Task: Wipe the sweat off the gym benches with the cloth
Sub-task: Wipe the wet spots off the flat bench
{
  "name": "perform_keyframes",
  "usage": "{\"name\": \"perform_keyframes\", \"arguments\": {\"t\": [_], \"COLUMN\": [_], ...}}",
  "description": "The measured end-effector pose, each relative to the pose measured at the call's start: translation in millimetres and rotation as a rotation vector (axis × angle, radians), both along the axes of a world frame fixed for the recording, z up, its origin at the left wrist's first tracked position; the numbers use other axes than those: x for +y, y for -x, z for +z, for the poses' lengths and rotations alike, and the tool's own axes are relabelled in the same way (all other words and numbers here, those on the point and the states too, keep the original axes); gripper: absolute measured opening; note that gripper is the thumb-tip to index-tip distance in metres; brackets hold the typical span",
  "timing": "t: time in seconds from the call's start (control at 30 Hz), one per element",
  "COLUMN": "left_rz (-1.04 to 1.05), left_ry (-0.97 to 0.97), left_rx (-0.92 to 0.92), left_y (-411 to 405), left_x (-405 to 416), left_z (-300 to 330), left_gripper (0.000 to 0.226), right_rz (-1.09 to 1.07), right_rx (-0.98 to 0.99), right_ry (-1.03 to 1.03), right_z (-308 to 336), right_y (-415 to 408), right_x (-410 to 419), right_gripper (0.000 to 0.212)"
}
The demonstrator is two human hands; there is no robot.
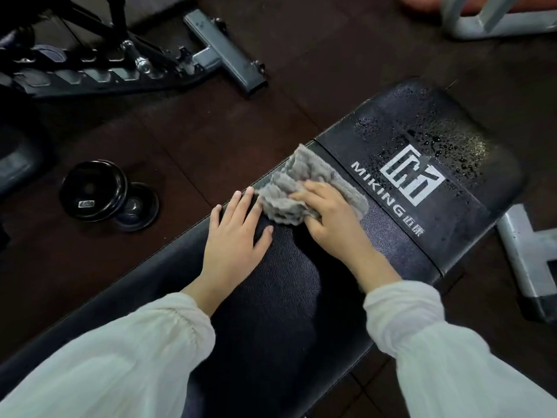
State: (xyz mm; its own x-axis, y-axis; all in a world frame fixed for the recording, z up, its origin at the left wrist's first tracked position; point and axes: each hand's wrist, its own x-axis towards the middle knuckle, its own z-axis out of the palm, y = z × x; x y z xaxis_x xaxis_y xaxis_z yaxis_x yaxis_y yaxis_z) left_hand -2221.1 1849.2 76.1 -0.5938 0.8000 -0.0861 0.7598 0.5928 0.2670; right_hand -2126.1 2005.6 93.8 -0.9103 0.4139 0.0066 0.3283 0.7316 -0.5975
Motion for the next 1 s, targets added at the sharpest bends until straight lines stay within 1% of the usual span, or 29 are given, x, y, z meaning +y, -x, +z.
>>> {"name": "perform_keyframes", "arguments": {"t": [0.07,0.13,0.23,0.3,0.33,0.4,0.47,0.53,0.6,0.67,0.73,0.8,0.83,0.9,1.0], "left_rz": [-0.007,-0.02,-0.034,-0.039,-0.04,-0.033,-0.011,0.005,0.018,0.02,0.002,-0.005,0.0,0.008,-0.021], "left_ry": [-0.008,-0.019,-0.029,-0.027,-0.027,-0.025,-0.032,-0.041,-0.049,-0.052,-0.057,-0.065,-0.069,-0.08,-0.102], "left_rx": [-0.009,-0.027,-0.055,-0.05,-0.043,-0.036,-0.037,-0.039,-0.063,-0.099,-0.124,-0.138,-0.144,-0.147,-0.126], "left_y": [3.4,7.7,13.7,14.6,14.1,13.2,15.3,20.4,28.1,35.9,41.8,43.8,44.0,43.9,44.5], "left_x": [0.7,0.2,-0.6,-1.1,-1.5,-1.9,-3.1,-5.4,-8.9,-12.4,-15.0,-16.1,-16.2,-16.3,-17.9], "left_z": [2.3,5.5,6.8,6.4,6.0,6.0,6.1,6.6,7.2,7.1,7.7,8.6,8.8,8.5,6.4], "left_gripper": [0.057,0.057,0.058,0.057,0.057,0.058,0.057,0.054,0.053,0.054,0.058,0.063,0.064,0.064,0.055], "right_rz": [-0.007,-0.123,-0.305,-0.336,-0.298,-0.146,0.004,0.083,0.064,-0.079,-0.23,-0.279,-0.265,-0.159,0.032], "right_rx": [-0.018,-0.033,-0.025,-0.007,0.006,0.028,0.024,0.038,0.03,0.005,-0.007,-0.014,-0.02,-0.017,0.03], "right_ry": [0.011,0.001,0.001,0.016,0.021,0.019,0.032,0.038,0.001,-0.036,-0.056,-0.065,-0.057,-0.046,-0.019], "right_z": [0.4,2.2,3.8,2.9,1.4,-2.4,-3.6,-2.5,-3.0,-5.7,-6.4,-6.8,-7.4,-9.6,-8.4], "right_y": [-17.8,-23.6,1.3,28.5,39.9,50.9,44.2,25.6,6.4,1.8,17.7,42.2,52.7,59.9,31.1], "right_x": [7.6,21.1,33.7,29.7,23.4,5.3,-8.0,-4.7,9.3,26.5,37.0,34.5,28.5,7.4,-27.8], "right_gripper": [0.039,0.041,0.043,0.042,0.042,0.039,0.036,0.038,0.045,0.047,0.043,0.043,0.043,0.042,0.046]}}
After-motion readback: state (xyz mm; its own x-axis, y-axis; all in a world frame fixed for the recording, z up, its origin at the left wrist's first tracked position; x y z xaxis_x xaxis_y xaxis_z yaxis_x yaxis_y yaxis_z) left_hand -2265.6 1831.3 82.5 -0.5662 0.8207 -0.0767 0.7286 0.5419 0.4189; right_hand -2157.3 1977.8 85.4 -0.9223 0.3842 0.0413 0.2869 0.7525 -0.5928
